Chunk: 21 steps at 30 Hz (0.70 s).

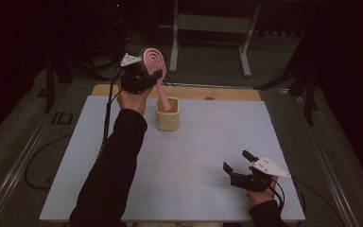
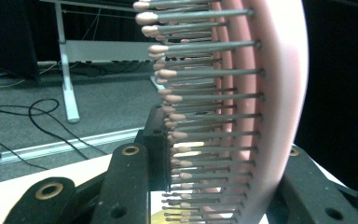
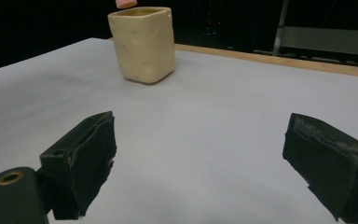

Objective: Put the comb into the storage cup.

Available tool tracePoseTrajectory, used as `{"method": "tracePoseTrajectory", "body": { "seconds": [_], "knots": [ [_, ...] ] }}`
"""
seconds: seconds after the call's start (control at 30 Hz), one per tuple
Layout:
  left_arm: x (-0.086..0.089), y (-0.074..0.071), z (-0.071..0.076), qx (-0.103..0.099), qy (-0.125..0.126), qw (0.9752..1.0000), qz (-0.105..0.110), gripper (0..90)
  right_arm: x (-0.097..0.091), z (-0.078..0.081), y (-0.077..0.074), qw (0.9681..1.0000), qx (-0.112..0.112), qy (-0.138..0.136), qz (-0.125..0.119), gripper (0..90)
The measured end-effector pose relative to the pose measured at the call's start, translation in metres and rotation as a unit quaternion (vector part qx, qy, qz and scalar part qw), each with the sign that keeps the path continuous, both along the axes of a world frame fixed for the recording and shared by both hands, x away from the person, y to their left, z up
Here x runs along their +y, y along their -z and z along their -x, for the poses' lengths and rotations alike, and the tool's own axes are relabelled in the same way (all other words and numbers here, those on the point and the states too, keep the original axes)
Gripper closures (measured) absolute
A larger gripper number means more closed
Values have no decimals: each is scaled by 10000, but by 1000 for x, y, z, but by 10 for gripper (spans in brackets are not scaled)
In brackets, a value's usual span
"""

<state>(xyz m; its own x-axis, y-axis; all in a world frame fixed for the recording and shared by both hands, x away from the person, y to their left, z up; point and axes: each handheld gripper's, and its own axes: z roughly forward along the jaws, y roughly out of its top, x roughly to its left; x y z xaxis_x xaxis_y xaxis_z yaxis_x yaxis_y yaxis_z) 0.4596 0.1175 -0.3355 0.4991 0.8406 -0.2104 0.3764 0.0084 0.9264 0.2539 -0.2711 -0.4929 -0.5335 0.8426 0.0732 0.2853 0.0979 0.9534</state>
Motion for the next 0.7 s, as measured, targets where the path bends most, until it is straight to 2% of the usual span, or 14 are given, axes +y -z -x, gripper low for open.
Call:
{"method": "tracePoseTrajectory", "body": {
  "seconds": [0.2, 0.7],
  "knots": [
    [-5, 4, -3, 22, -26, 10000, 53, 647, -1, 0, 0, 10000, 0, -9, -22, 91],
    [-16, 14, -6, 47, -43, 10000, 1, 646, -1, 0, 0, 10000, 17, -2, -43, 91]
  ]
}}
